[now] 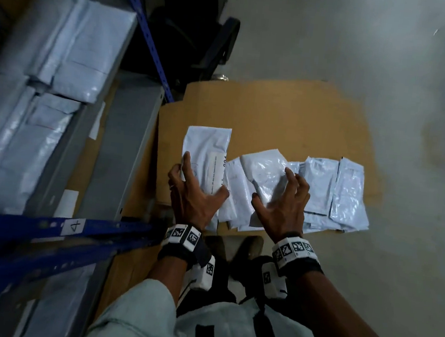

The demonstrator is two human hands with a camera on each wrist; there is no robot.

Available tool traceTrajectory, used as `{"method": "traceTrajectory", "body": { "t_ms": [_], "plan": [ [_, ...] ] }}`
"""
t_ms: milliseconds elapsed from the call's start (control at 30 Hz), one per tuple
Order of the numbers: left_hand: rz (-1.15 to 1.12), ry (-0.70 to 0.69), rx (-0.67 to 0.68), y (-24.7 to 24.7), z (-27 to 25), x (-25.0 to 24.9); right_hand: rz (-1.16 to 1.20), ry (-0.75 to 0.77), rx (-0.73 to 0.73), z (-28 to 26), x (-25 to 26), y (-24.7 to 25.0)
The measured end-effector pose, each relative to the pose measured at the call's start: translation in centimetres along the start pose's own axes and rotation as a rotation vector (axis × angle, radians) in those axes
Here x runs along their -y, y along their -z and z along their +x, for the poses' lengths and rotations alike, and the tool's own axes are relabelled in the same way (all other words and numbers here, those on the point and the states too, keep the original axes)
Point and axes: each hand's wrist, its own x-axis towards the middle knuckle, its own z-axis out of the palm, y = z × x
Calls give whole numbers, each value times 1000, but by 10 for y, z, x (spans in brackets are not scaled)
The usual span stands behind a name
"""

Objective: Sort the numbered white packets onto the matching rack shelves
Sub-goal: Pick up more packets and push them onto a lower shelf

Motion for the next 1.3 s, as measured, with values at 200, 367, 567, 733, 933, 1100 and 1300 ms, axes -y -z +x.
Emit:
{"method": "traceTrajectory", "body": {
  "t_ms": [200, 367, 567, 733, 933, 1100, 1300],
  "plan": [
    [1, 6, -93, 34, -22, -8, 43, 111, -45, -16, 4, 23],
    [1, 52, -203, 51, -59, -21, 61, 242, -19, -25, 7, 42],
    [-7, 99, -309, 69, -120, -32, 107, 360, 14, -48, 11, 66],
    [21, 170, -372, 86, -179, -15, 133, 456, 79, -84, 5, 66],
    [66, 294, -475, 119, -256, 29, 159, 574, 237, -136, 19, 47],
    [67, 420, -511, 151, -313, 70, 172, 651, 320, -185, 36, 23],
    [36, 567, -481, 192, -393, 127, 187, 692, 404, -268, 56, -9]
  ]
}}
